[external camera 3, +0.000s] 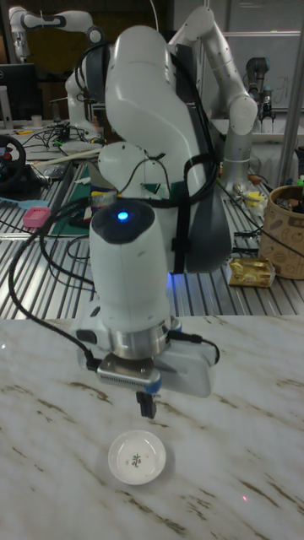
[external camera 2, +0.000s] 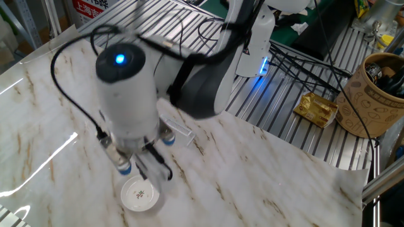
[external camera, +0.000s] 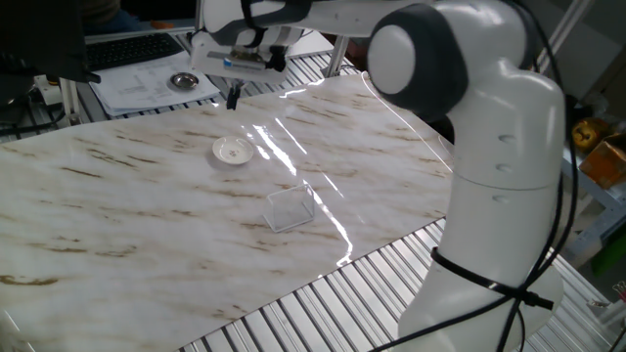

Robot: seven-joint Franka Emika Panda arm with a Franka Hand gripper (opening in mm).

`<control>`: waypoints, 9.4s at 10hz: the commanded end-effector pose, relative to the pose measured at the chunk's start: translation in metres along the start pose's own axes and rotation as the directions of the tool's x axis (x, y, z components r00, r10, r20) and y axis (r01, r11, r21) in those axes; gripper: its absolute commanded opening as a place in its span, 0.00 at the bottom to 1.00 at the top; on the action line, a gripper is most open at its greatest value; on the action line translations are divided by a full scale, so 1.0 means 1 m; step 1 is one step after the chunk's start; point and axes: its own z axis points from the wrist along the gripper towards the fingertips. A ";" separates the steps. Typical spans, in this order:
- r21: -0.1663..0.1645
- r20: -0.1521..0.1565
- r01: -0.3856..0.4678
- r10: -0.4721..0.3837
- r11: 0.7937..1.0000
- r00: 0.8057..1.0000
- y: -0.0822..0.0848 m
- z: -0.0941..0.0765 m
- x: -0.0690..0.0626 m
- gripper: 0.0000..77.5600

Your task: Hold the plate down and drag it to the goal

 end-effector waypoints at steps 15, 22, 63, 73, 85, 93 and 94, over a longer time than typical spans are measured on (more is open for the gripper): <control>0.018 0.022 0.097 -0.098 0.995 0.995 -0.017 0.103 -0.016 0.00; 0.027 0.022 0.121 -0.122 0.992 0.992 -0.027 0.132 0.001 0.00; 0.042 0.029 0.141 -0.142 0.989 0.989 -0.010 0.097 -0.065 0.00; 0.031 0.047 0.138 -0.139 0.990 0.989 -0.006 0.122 -0.072 0.00; 0.035 0.055 0.151 -0.153 0.988 0.987 -0.019 0.137 -0.042 0.00; 0.037 0.048 0.141 -0.142 0.989 0.989 -0.032 0.131 -0.002 0.00; 0.037 0.047 0.141 -0.143 0.989 0.989 -0.034 0.131 0.002 0.00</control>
